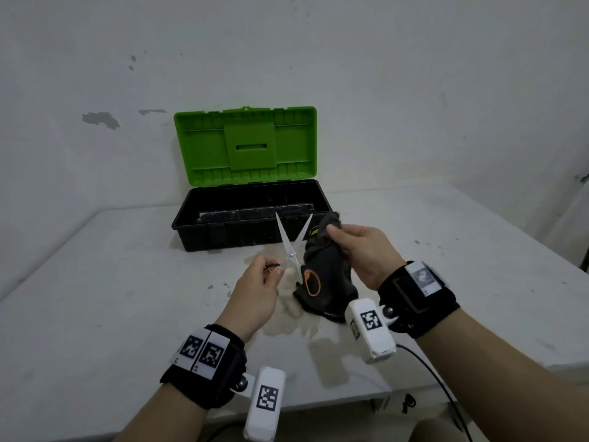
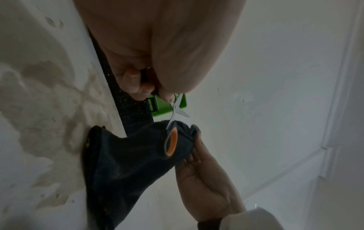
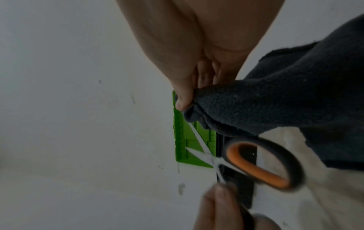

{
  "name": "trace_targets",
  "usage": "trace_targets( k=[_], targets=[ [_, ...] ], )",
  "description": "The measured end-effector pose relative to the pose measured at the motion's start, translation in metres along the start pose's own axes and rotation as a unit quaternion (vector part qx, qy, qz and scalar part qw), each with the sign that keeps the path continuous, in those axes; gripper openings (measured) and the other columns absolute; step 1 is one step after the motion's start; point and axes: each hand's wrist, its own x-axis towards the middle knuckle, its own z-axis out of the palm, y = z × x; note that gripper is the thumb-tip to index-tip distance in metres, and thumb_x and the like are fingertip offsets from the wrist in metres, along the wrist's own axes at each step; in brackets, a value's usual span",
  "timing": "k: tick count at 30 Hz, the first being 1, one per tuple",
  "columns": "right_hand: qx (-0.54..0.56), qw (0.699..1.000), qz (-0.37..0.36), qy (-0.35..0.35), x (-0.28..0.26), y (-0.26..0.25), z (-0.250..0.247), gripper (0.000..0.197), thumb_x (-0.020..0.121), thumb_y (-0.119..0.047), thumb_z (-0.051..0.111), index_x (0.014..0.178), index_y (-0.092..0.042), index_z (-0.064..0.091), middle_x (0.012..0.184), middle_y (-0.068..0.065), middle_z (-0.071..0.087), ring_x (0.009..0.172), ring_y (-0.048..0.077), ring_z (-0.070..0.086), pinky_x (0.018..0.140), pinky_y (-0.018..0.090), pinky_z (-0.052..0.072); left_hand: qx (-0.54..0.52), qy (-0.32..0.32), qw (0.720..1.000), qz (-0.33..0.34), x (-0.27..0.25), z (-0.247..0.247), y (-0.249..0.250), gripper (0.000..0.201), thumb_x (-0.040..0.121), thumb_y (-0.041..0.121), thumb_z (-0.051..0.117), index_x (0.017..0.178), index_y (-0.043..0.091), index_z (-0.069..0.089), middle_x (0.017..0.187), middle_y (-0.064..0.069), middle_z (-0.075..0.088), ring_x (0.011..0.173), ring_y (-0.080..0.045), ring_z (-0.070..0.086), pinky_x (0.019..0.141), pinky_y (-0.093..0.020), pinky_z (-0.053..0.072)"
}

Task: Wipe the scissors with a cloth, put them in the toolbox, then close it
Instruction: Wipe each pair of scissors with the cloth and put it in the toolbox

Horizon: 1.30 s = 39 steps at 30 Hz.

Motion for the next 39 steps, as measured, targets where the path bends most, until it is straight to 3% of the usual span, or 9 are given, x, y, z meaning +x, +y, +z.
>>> trace_targets(
  k=[3, 5, 10, 17, 20, 27, 31, 36, 39],
  targets=[
    [-0.089, 0.996, -0.004, -0.025, -0.006, 0.013, 0.011, 0.019, 0.092, -0.007, 0.064, 0.106, 0.005, 0.071, 0.088, 0.017, 0.073, 0.068, 0.017, 0.07, 0.061, 0.024, 0.056, 0.003, 0.001, 1.0, 0.012, 0.003, 0.007, 0.004, 0.008, 0.103, 0.029, 0.049, 0.106, 0.026, 0.055, 0.085, 0.012, 0.052, 0.076, -0.007, 0.047, 0.077, -0.032, 0.042],
    [-0.116, 0.993, -0.012, -0.027, -0.007, 0.015, 0.016, 0.018, 0.091, -0.005, 0.065, 0.105, 0.004, 0.071, 0.08, 0.012, 0.072, 0.062, 0.011, 0.067, 0.056, 0.02, 0.053, 0.007, 0.001, 1.0, 0.024, 0.003, 0.011, 0.007, 0.006, 0.103, 0.028, 0.049, 0.1, 0.03, 0.054, 0.083, 0.012, 0.052, 0.072, -0.005, 0.047, 0.073, -0.029, 0.042],
    [-0.133, 0.991, 0.017, -0.023, -0.005, 0.015, 0.019, 0.004, 0.089, -0.005, 0.068, 0.09, -0.001, 0.069, 0.066, 0.006, 0.067, 0.05, 0.01, 0.062, 0.046, 0.019, 0.047, 0.051, -0.014, 0.998, 0.044, 0.003, 0.012, 0.008, 0.013, 0.104, 0.027, 0.047, 0.093, 0.032, 0.051, 0.075, 0.012, 0.052, 0.064, -0.004, 0.047, 0.06, -0.025, 0.036],
    [-0.107, 0.994, 0.033, -0.004, 0.001, 0.014, 0.018, 0.008, 0.088, -0.006, 0.068, 0.081, -0.003, 0.065, 0.075, 0.014, 0.066, 0.059, 0.019, 0.062, 0.048, 0.022, 0.049, 0.069, -0.024, 0.996, 0.047, 0.002, 0.012, 0.013, 0.013, 0.104, 0.028, 0.047, 0.093, 0.032, 0.051, 0.078, 0.009, 0.055, 0.064, -0.007, 0.047, 0.061, -0.026, 0.038],
    [-0.08, 0.996, 0.024, 0.009, 0.004, 0.009, 0.017, 0.01, 0.089, -0.003, 0.066, 0.079, -0.003, 0.065, 0.074, 0.016, 0.064, 0.052, 0.017, 0.062, 0.049, 0.022, 0.052, 0.076, -0.028, 0.995, 0.05, 0.0, 0.01, 0.016, 0.011, 0.104, 0.028, 0.047, 0.094, 0.029, 0.051, 0.079, 0.006, 0.057, 0.066, -0.01, 0.05, 0.062, -0.027, 0.042],
    [-0.031, 0.999, -0.003, 0.042, 0.013, -0.008, 0.01, 0.005, 0.09, -0.002, 0.065, 0.085, -0.001, 0.067, 0.073, 0.012, 0.068, 0.058, 0.016, 0.065, 0.052, 0.021, 0.054, 0.079, -0.03, 0.995, 0.057, -0.003, 0.007, 0.019, 0.008, 0.104, 0.028, 0.048, 0.099, 0.025, 0.053, 0.081, 0.01, 0.056, 0.07, -0.006, 0.052, 0.064, -0.024, 0.039],
    [0.036, 0.995, -0.041, 0.082, 0.024, -0.025, -0.011, 0.015, 0.091, -0.002, 0.063, 0.102, 0.008, 0.065, 0.081, 0.014, 0.07, 0.065, 0.018, 0.066, 0.059, 0.021, 0.056, 0.051, -0.021, 0.998, 0.024, -0.006, 0.004, 0.009, 0.01, 0.103, 0.03, 0.048, 0.101, 0.024, 0.056, 0.086, 0.009, 0.057, 0.077, -0.009, 0.054, 0.073, -0.029, 0.045],
    [-0.054, 0.999, 0.003, 0.007, 0.007, -0.008, -0.005, 0.017, 0.09, -0.005, 0.065, 0.103, 0.007, 0.068, 0.08, 0.013, 0.073, 0.065, 0.018, 0.07, 0.058, 0.025, 0.056, 0.02, 0.01, 1.0, 0.001, 0.001, 0.002, 0.007, 0.016, 0.103, 0.032, 0.049, 0.114, 0.023, 0.056, 0.093, 0.011, 0.055, 0.086, -0.011, 0.054, 0.081, -0.031, 0.046],
    [-0.088, 0.996, 0.011, -0.022, 0.0, 0.002, 0.004, 0.019, 0.09, -0.006, 0.066, 0.104, 0.006, 0.07, 0.079, 0.014, 0.073, 0.063, 0.018, 0.07, 0.056, 0.025, 0.055, 0.023, 0.002, 1.0, 0.011, 0.003, 0.007, 0.01, 0.014, 0.103, 0.032, 0.049, 0.113, 0.024, 0.055, 0.089, 0.011, 0.055, 0.079, -0.009, 0.051, 0.075, -0.031, 0.043]
  ],
)
